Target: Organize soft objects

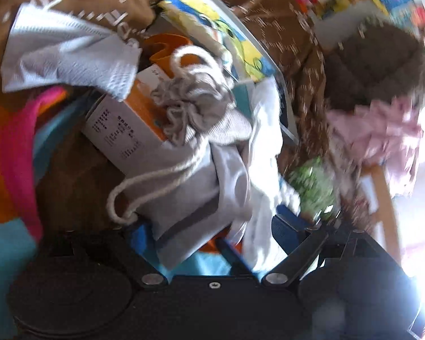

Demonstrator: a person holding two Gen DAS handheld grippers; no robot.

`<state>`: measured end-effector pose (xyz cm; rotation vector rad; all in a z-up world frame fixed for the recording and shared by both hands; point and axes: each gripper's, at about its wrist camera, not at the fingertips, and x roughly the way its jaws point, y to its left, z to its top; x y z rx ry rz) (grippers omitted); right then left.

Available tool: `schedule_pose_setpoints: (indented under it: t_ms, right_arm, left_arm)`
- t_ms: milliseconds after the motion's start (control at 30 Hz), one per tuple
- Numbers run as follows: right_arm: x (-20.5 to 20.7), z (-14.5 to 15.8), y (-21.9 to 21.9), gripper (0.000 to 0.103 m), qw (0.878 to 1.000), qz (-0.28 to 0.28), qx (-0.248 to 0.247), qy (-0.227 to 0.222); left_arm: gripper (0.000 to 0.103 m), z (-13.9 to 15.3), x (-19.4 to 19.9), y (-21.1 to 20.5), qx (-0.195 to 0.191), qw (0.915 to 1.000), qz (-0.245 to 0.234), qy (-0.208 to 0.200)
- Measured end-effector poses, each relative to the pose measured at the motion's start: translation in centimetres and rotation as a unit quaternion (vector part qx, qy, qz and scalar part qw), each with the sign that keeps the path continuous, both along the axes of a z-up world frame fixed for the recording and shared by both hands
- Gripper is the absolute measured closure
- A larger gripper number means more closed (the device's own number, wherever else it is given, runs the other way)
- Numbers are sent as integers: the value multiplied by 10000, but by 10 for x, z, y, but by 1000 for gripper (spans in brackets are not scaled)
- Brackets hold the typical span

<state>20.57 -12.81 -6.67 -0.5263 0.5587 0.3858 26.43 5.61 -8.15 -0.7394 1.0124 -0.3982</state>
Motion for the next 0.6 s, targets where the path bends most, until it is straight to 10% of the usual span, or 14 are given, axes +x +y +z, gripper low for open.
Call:
schedule_pose_setpoints:
  t_ms: [600]
  right_arm:
    - [3,-5,5,76,9993,-328,-107,-121]
  left_arm:
    - [68,-20,3,14,-980,9929,385,558]
